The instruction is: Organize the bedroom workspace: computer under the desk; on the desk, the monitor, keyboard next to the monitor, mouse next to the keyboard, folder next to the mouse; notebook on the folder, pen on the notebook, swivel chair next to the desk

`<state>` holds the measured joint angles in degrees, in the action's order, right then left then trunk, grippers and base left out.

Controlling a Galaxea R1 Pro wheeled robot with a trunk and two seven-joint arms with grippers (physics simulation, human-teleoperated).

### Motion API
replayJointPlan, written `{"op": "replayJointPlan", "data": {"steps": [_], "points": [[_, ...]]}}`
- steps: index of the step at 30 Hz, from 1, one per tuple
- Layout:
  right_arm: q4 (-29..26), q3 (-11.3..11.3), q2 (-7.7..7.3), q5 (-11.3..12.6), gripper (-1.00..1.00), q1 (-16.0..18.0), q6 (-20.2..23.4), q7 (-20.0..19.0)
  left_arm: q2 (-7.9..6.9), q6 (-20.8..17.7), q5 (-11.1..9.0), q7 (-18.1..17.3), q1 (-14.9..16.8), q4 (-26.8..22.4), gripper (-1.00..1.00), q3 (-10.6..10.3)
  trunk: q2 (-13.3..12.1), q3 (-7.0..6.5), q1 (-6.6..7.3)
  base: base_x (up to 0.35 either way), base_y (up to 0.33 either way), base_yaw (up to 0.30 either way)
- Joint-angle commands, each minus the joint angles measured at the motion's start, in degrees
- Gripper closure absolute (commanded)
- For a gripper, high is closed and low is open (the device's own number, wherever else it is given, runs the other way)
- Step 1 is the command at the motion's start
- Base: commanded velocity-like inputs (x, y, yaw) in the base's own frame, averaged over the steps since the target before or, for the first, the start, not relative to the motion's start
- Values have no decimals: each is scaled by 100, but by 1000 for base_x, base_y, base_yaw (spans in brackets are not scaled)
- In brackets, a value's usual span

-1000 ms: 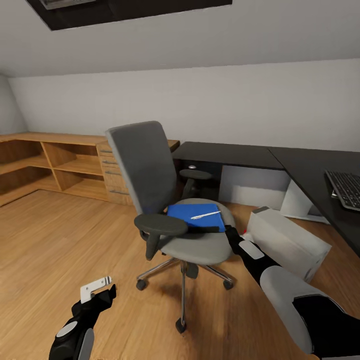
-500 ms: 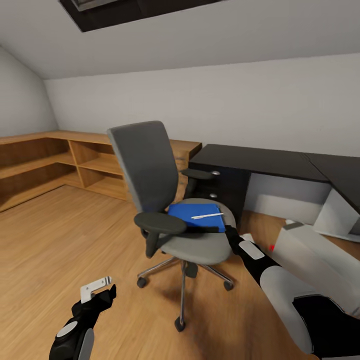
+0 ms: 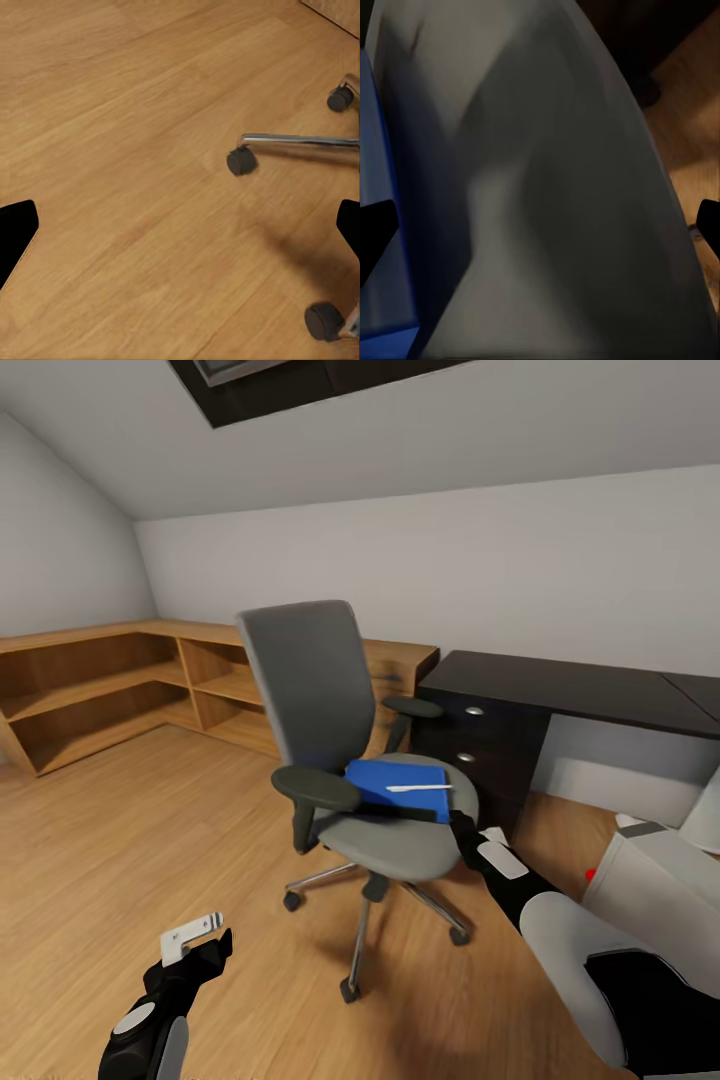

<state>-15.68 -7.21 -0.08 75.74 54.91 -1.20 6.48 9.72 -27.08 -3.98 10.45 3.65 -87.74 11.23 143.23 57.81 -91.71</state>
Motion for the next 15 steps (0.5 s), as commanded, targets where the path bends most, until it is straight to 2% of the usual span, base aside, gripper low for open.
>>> {"op": "replayJointPlan", "data": {"steps": [1, 15], "points": [[-14, -52, -3, 64, -100, 2, -12, 29, 3, -26, -42, 27, 4, -6, -100, 2, 2, 5, 1, 1, 12, 190], [-14, -52, -5, 64, -100, 2, -12, 29, 3, -26, -42, 27, 4, 3, -100, -7, 2, 5, 1, 0, 1, 193]]}}
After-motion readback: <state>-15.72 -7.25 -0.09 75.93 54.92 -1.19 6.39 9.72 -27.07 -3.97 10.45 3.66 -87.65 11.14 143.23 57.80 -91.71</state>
